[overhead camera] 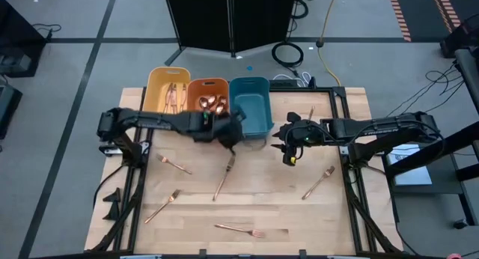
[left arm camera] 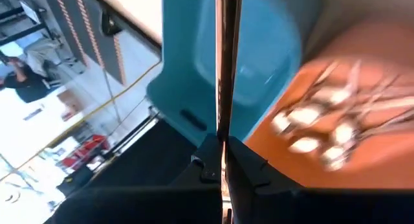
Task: Sort silverware
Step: Put the gold fork into the blue bin
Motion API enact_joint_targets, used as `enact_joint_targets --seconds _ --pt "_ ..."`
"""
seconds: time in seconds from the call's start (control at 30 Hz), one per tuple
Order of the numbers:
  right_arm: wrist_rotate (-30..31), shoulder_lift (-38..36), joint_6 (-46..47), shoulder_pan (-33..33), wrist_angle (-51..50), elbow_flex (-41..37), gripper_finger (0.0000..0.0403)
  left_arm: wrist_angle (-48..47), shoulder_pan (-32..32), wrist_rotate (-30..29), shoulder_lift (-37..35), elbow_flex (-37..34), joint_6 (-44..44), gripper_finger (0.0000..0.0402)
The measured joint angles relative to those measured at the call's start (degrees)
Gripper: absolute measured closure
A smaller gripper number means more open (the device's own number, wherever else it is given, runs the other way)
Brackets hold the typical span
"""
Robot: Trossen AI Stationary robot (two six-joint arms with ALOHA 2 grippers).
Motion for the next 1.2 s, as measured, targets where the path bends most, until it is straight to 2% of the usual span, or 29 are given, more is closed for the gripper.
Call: enact_joint_targets --seconds 0.13,0.2,0.3,0.43,0.53,0.67,0.8,0.97,1.2 --pt "0.04 0.0 0.92 0.0 -0.11 0.0 0.0243 7.83 6.67 1.51 0.6 0.06 11.93 0.0402" --pt "0.28 0.0 0.96 0.0 -0.04 0.0 0.0243 11.82 9.07 4.22 1.4 0.06 17.32 0.0402" --pt "3.13 0.0 1.25 0.02 1.32 -0.72 0.0243 18.77 11.4 7.25 3.5 0.04 26.11 0.0402" --pt "6.32 0.04 2.24 0.0 1.95 -2.92 0.0243 27.14 13.44 7.47 8.13 0.05 38.38 0.0402" --pt "8.15 0.04 2.83 0.0 2.08 -3.28 0.0243 31.52 14.69 7.51 11.48 0.0 44.11 0.0402" --pt "8.94 -0.09 3.24 0.0 2.45 -3.28 0.0243 31.84 16.03 8.28 14.21 0.0 45.17 0.0402" --pt "8.94 -0.15 1.75 0.0 3.12 -3.31 0.0243 32.43 16.87 8.67 15.32 -0.02 42.15 0.0397" --pt "8.98 -0.15 -0.89 0.0 3.46 -3.39 0.0243 31.46 17.33 14.21 14.73 -0.02 38.86 0.0369" --pt "11.08 -0.15 -3.49 -0.15 3.5 -3.39 0.0243 31.53 17.38 16.07 14.2 0.05 39.02 0.0325"
